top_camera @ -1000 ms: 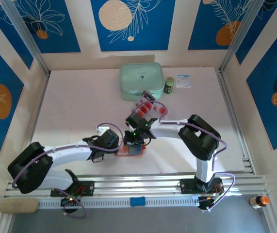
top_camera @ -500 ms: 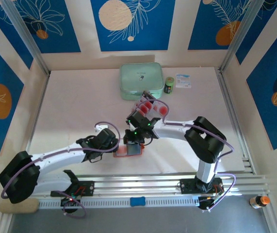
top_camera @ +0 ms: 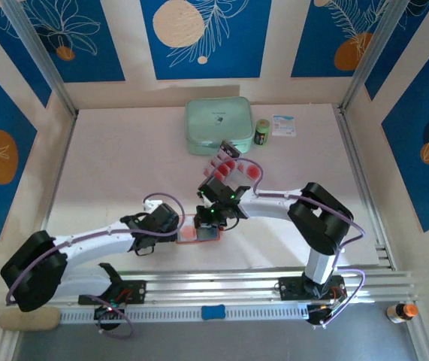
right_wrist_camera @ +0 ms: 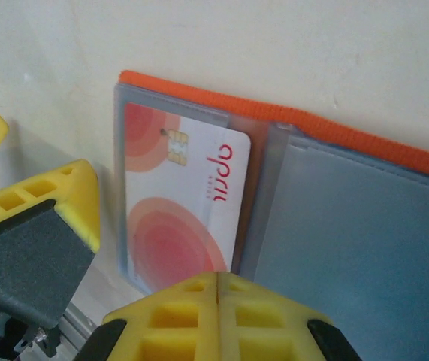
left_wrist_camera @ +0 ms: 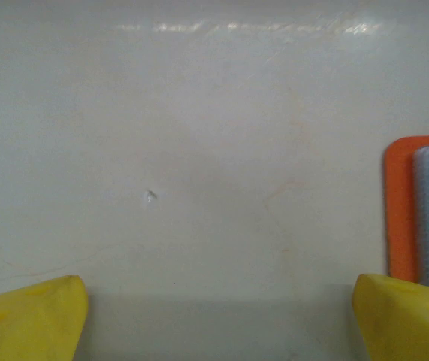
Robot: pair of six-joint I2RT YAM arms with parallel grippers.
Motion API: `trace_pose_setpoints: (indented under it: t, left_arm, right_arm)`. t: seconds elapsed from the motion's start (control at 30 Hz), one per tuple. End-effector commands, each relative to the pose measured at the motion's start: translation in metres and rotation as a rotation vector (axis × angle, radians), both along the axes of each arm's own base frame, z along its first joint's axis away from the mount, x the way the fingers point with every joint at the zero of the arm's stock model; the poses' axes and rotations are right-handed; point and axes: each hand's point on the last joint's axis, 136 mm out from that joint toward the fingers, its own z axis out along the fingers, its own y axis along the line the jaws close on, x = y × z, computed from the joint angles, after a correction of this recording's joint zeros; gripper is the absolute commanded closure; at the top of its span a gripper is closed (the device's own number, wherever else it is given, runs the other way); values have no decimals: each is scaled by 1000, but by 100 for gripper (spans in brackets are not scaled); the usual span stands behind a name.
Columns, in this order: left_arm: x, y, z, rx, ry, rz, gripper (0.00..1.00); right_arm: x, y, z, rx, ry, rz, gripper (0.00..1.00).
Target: Put the credit cards into the card holder
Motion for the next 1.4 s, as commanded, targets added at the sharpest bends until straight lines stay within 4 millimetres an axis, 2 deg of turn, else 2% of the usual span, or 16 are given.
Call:
trace_pose_setpoints:
  t: [0.0, 0.27, 0.57, 0.73, 0.9, 1.1, 1.37]
  left_arm:
    - [-1, 5, -10, 24, 27, 11, 9]
    - [2, -7, -20, 24, 57, -29, 9]
    - [3, -9, -21, 11, 53, -30, 9]
    - [6, -9, -9, -1, 23, -21, 9]
    - [13, -5, 13, -5, -44, -8, 9]
    - [19, -1, 34, -29, -100, 9, 9]
    - [23, -2, 42, -40, -111, 3, 9]
  right_arm:
    - [-3, 2, -7, -29, 11, 29, 100]
    - [-4, 12, -10, -40, 29, 53, 100]
    - [-14, 26, -9, -29, 49, 96, 100]
    - [-12, 16, -9, -45, 38, 78, 100]
    - [-7, -1, -6, -49, 32, 34, 100]
    - [-8, -12, -7, -53, 32, 16, 100]
    - [-12, -15, -11, -52, 44, 1, 100]
